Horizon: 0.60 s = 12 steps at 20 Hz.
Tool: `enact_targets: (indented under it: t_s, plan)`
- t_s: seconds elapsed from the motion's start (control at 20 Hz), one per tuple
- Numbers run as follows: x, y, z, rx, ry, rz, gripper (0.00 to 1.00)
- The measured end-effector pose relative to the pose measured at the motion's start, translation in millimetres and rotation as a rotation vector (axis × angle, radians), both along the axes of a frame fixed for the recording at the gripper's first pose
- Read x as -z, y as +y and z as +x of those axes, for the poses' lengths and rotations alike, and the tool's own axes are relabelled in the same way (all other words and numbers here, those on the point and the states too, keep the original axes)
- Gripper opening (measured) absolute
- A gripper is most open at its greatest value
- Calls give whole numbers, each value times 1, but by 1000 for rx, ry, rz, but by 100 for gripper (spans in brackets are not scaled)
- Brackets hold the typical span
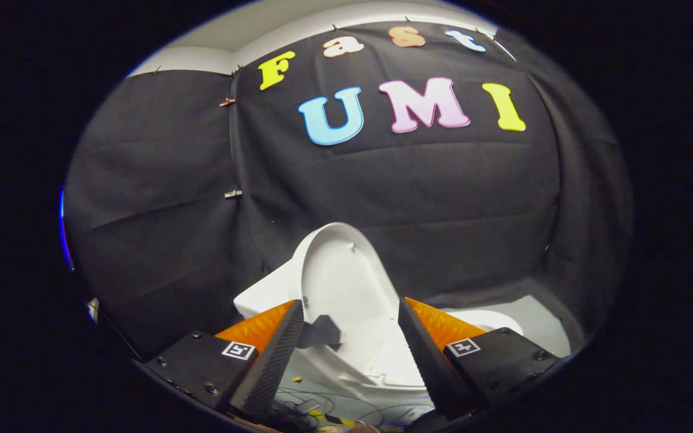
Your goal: Open the toilet lid.
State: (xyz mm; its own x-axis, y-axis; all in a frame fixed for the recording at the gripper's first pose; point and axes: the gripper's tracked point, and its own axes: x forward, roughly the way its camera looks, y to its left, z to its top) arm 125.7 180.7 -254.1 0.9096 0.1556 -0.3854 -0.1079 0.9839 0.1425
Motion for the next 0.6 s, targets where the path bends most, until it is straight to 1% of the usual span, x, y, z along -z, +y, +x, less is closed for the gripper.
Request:
enact_targets:
  t_s: [0.1,0.2,0.6]
  plan:
    - [-10,-19,-4,23,-26,-28,99]
    - [-21,-31,-8,44,-55,-26,99]
    - [-42,-54,-21,81,-107,-45,99]
